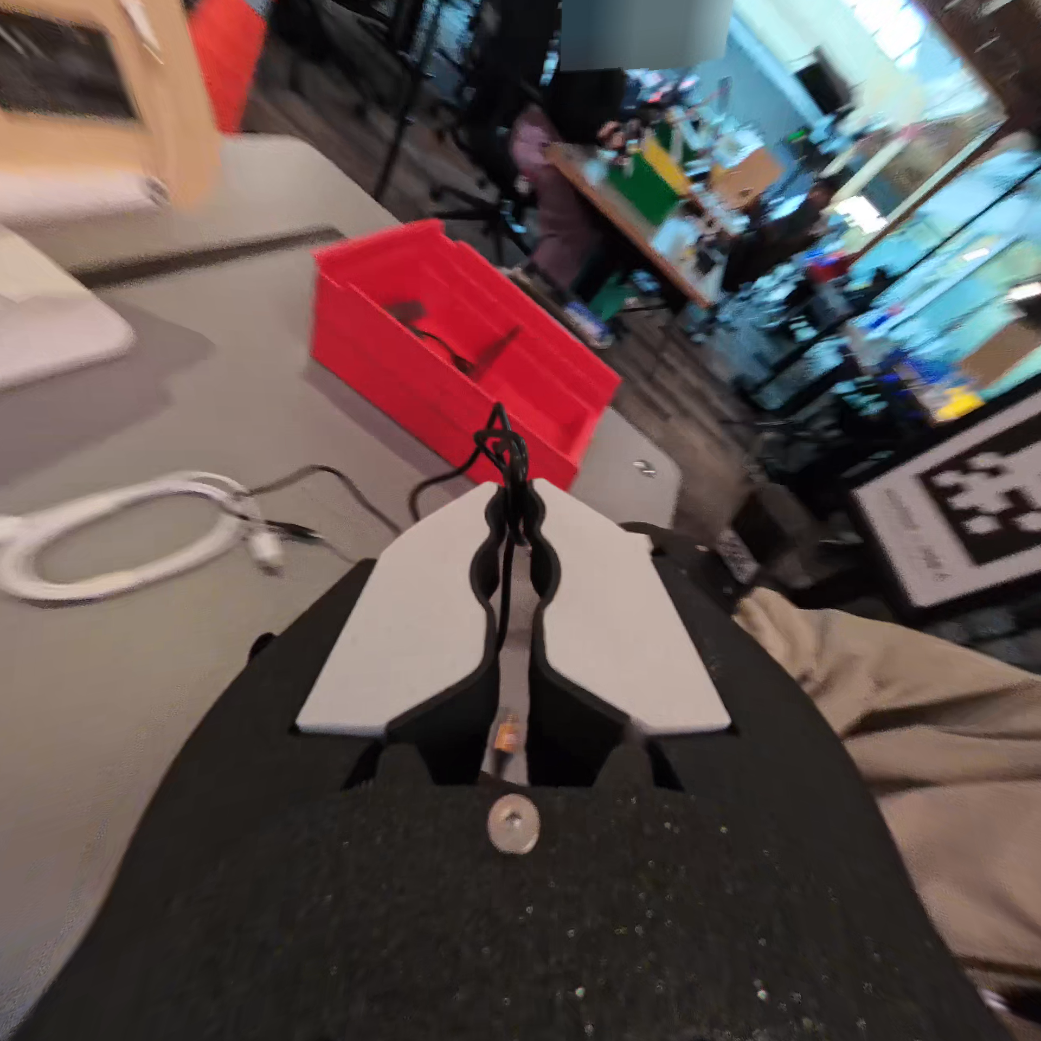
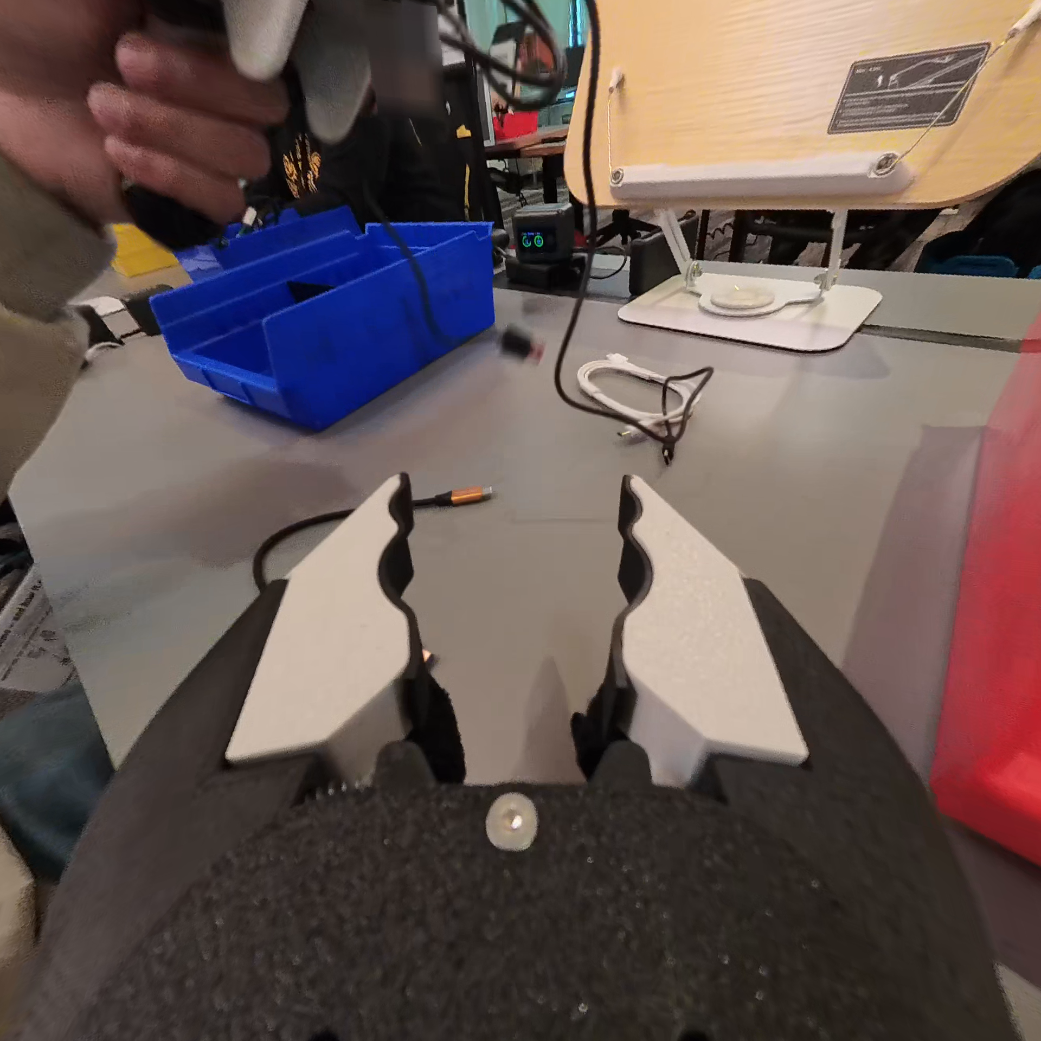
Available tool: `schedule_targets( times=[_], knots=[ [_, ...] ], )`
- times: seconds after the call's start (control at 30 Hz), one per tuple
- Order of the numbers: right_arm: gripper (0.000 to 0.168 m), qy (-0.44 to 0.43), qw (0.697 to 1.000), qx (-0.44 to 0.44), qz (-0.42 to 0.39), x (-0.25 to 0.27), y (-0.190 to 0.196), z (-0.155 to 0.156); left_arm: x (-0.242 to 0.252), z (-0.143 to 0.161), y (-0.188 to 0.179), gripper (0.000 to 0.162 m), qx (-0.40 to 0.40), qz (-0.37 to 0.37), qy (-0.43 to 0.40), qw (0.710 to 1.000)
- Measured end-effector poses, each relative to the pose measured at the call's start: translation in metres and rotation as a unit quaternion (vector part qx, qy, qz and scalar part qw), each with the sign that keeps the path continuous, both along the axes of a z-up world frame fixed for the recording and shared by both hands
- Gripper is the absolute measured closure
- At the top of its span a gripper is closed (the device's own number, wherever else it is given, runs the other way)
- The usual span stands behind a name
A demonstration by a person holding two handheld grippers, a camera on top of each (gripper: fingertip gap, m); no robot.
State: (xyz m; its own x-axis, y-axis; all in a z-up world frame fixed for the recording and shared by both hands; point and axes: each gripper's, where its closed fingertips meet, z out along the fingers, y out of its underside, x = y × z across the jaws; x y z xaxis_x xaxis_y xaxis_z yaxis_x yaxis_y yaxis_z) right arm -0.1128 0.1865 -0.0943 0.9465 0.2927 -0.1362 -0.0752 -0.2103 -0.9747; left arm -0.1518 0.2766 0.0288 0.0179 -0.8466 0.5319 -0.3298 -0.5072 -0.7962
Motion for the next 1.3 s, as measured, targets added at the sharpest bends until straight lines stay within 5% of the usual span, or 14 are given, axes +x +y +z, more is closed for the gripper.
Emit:
schedule_targets(
  times=[0.13,0.33,0.43,0.53,0.7,0.8,0.9,1.13,1.3],
  knots=[
    [0.098,-0.002,1.0,-0.001,-0.008,0.002,0.001,0.001,0.007,-0.023,-0.035,0.157,-0.102,-0.049,-0.047,0.993],
    [0.099,-0.011,1.0,-0.01,-0.018,0.006,0.003,-0.004,0.022,-0.115,-0.018,0.153,-0.104,0.02,0.076,0.991],
    [0.1,-0.005,1.0,-0.018,-0.023,0.01,0.004,-0.006,0.024,-0.137,-0.004,0.117,-0.05,0.028,0.133,0.989],
    [0.102,0.0,0.999,-0.017,-0.027,0.013,0.003,-0.005,0.02,-0.139,0.03,0.103,0.068,0.05,0.187,0.979],
    [0.104,-0.012,0.999,-0.032,-0.034,0.016,0.005,-0.013,0.0,-0.126,0.08,0.113,0.214,0.083,0.296,0.927],
    [0.107,-0.012,0.998,-0.054,-0.037,0.017,0.007,-0.023,-0.01,-0.117,0.062,0.114,0.217,0.046,0.331,0.917],
    [0.109,-0.008,0.997,-0.072,-0.035,0.016,0.01,-0.03,0.003,-0.101,0.063,0.133,0.275,0.058,0.285,0.917],
    [0.113,-0.014,0.997,-0.078,-0.017,0.003,0.017,-0.033,0.044,-0.177,0.113,0.127,0.31,-0.041,0.371,0.875],
    [0.115,0.0,0.997,-0.079,-0.007,0.001,0.016,-0.032,0.074,-0.208,0.093,0.138,0.346,-0.157,0.326,0.866]
  ],
)
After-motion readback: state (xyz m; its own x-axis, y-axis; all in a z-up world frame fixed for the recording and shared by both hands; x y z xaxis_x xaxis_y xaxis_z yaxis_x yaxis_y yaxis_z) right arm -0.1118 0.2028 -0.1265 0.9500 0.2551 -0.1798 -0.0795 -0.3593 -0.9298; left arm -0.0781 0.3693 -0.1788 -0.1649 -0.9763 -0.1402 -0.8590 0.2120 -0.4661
